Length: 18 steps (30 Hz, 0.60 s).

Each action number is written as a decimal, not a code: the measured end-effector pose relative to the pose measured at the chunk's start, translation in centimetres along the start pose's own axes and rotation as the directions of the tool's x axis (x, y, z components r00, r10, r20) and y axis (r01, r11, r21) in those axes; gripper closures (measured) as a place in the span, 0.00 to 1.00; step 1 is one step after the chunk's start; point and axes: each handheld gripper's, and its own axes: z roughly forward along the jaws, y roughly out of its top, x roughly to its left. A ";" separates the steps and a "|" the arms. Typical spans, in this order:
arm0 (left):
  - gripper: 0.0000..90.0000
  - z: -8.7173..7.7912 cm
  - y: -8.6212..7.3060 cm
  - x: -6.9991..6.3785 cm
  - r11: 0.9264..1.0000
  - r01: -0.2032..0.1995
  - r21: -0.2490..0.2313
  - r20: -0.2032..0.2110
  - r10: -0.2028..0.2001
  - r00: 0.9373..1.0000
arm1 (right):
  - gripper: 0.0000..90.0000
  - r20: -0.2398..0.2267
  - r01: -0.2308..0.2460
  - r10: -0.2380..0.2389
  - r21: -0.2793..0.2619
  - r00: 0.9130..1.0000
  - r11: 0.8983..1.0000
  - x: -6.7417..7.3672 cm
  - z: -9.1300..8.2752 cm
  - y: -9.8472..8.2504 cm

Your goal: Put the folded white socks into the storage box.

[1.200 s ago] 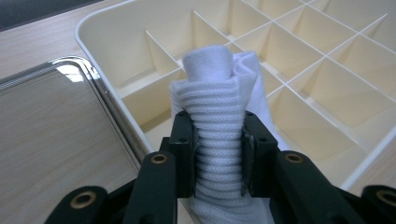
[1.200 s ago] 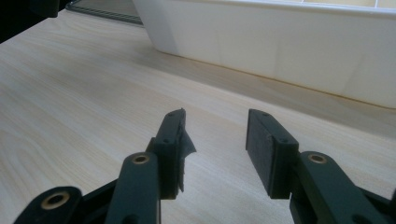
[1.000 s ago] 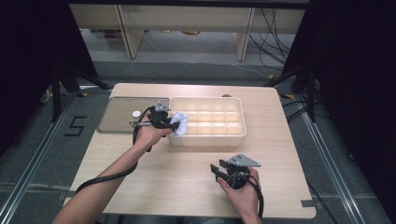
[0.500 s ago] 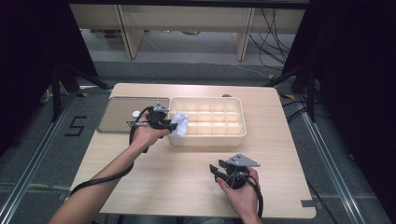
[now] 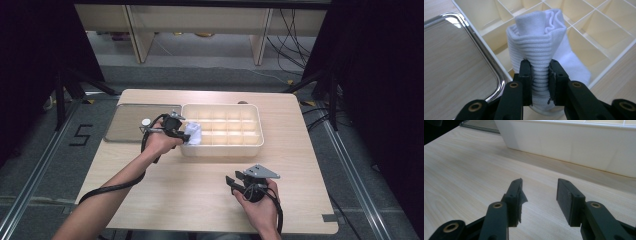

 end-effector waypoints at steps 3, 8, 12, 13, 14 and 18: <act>0.84 0.1 0.2 0.0 1.000 -0.008 0.019 0.001 0.008 1.000 | 0.63 -0.002 0.009 -0.009 -0.002 1.000 1.000 -0.1 0.0 0.0; 0.84 0.4 0.4 -0.1 0.998 -0.024 0.058 0.001 0.024 1.000 | 0.63 0.001 0.030 -0.030 -0.022 1.000 0.999 -0.3 0.1 0.1; 0.85 0.5 0.6 -0.2 0.996 -0.032 0.082 -0.001 0.032 0.999 | 0.63 -0.013 0.007 -0.008 -0.025 1.000 1.000 -0.2 0.3 0.0; 0.85 0.5 0.7 -0.2 0.995 -0.029 0.094 0.007 0.028 1.000 | 0.63 -0.011 0.021 -0.021 -0.027 1.000 0.999 -0.3 0.2 0.1; 0.85 0.5 0.8 -0.1 0.995 -0.027 0.101 0.009 0.026 1.000 | 0.63 -0.011 0.021 -0.021 -0.027 1.000 0.999 -0.3 0.2 0.1; 0.85 0.7 0.9 -0.2 0.994 -0.030 0.108 0.004 0.030 1.000 | 0.63 -0.009 0.016 -0.016 -0.016 1.000 1.000 -0.2 0.1 0.2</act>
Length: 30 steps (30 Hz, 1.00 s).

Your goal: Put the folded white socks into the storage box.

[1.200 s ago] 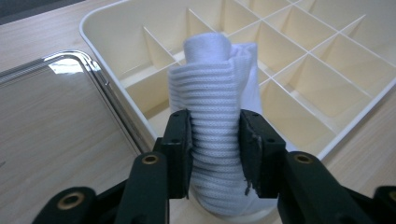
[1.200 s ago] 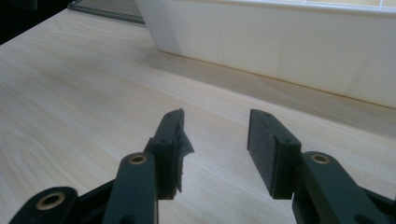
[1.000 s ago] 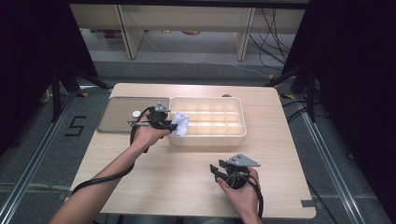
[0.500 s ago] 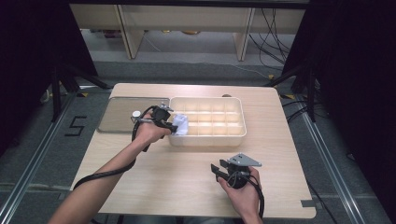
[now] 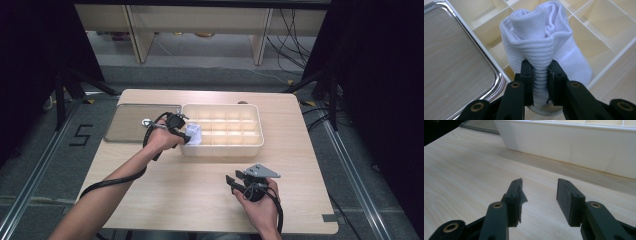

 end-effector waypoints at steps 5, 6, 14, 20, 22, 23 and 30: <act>0.86 0.2 0.2 -0.2 0.998 -0.017 0.054 -0.006 0.018 1.000 | 0.63 0.005 0.005 -0.005 -0.004 1.000 1.000 0.0 0.1 0.0; 0.86 0.3 0.3 -0.2 0.998 -0.016 0.058 -0.002 0.016 1.000 | 0.63 -0.004 -0.001 0.001 -0.003 1.000 1.000 0.0 0.0 0.0; 0.87 0.6 0.3 -0.4 0.995 -0.032 0.089 -0.005 0.033 0.999 | 0.63 0.012 0.020 -0.020 -0.009 1.000 1.000 -0.1 0.1 0.0; 0.87 0.7 0.4 -0.4 0.994 -0.028 0.108 0.004 0.028 1.000 | 0.63 0.002 -0.004 0.004 0.004 1.000 1.000 0.0 -0.1 0.1; 0.88 0.9 0.5 -0.5 0.993 -0.033 0.117 0.003 0.033 0.999 | 0.63 0.014 0.003 -0.003 0.010 1.000 1.000 -0.1 -0.2 0.1; 0.88 0.9 0.4 -0.5 0.992 -0.032 0.123 0.005 0.031 0.999 | 0.63 0.014 0.003 -0.003 0.010 1.000 1.000 -0.1 -0.2 0.1; 0.88 1.1 0.5 -0.5 0.990 -0.024 0.139 0.011 0.023 1.000 | 0.63 0.011 -0.001 0.001 0.014 1.000 1.000 -0.1 -0.2 0.1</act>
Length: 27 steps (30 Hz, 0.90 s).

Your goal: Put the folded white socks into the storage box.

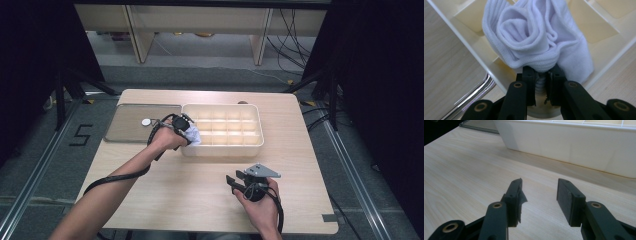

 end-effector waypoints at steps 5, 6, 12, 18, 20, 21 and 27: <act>0.87 -0.1 -0.1 0.1 1.000 0.002 -0.015 0.009 -0.002 1.000 | 0.62 0.003 0.004 -0.004 0.000 1.000 1.000 -0.1 0.0 0.1; 0.87 -0.1 -0.2 0.1 1.000 0.002 -0.022 0.013 -0.002 1.000 | 0.62 0.002 0.003 -0.003 -0.001 1.000 1.000 -0.1 0.0 0.0; 0.79 -1.1 -0.3 0.2 0.998 -0.006 -0.070 0.015 0.007 1.000 | 0.61 -0.012 0.006 -0.007 -0.015 1.000 1.000 -0.1 0.2 0.0; 0.73 -1.6 -0.5 0.2 0.995 0.017 -0.101 0.027 -0.014 1.000 | 0.61 0.000 0.003 -0.003 -0.018 1.000 1.000 -0.1 0.0 0.1; 0.70 -1.9 -0.5 0.3 0.994 0.015 -0.108 0.034 -0.012 0.999 | 0.61 -0.001 0.003 -0.003 -0.020 1.000 1.000 -0.1 0.0 0.1; 0.69 -2.0 -0.6 0.3 0.993 0.022 -0.113 0.034 -0.018 0.999 | 0.61 -0.005 -0.004 0.004 -0.016 1.000 1.000 -0.1 0.0 0.1; 0.61 -2.8 -0.4 0.5 0.988 0.048 -0.149 0.046 -0.041 0.998 | 0.61 0.010 0.005 -0.005 -0.014 1.000 1.000 -0.2 -0.1 0.1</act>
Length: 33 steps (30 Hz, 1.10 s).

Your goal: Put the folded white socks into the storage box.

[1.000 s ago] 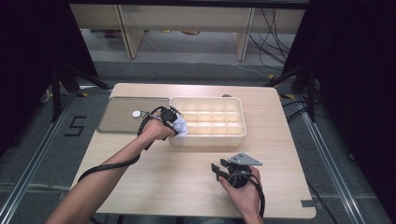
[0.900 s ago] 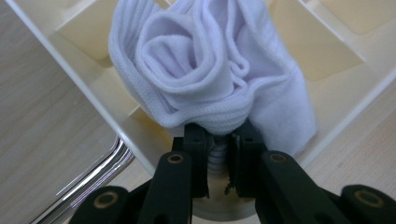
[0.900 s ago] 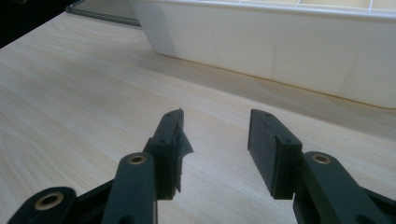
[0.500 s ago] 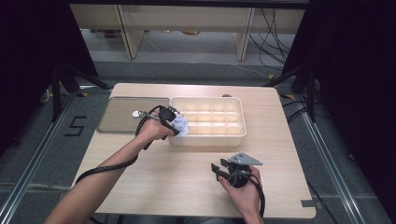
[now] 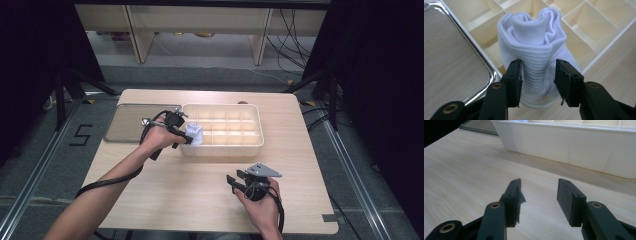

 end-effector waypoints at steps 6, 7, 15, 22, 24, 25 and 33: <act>0.56 -0.4 1.1 0.1 0.998 0.017 -0.059 -0.008 -0.018 1.000 | 0.61 -0.011 -0.003 0.003 -0.004 1.000 1.000 0.1 0.0 0.0; 0.55 -0.3 1.3 0.1 0.997 0.026 -0.073 -0.015 -0.027 1.000 | 0.61 -0.020 -0.013 0.013 -0.002 1.000 1.000 0.1 0.1 0.0; 0.58 0.8 2.5 0.6 0.995 0.045 -0.090 -0.010 -0.046 0.999 | 0.61 -0.019 -0.070 0.070 0.002 0.997 0.998 0.4 0.0 -0.1; 0.83 0.8 2.3 0.2 0.997 -0.026 -0.077 -0.039 0.023 0.999 | 0.61 -0.017 -0.043 0.043 -0.012 0.999 0.999 0.2 0.1 -0.1; 0.86 0.7 2.1 0.1 0.996 -0.037 -0.075 -0.048 0.033 0.998 | 0.61 -0.017 -0.015 0.015 -0.001 1.000 1.000 0.0 0.0 0.0; 0.87 0.6 2.0 0.1 0.996 -0.047 -0.071 -0.052 0.043 0.998 | 0.61 -0.018 -0.016 0.016 -0.002 1.000 1.000 0.0 0.0 0.0; 0.89 0.6 1.1 0.0 0.995 -0.086 -0.045 -0.052 0.084 0.995 | 0.61 -0.020 -0.007 0.007 -0.004 1.000 1.000 0.1 0.1 0.0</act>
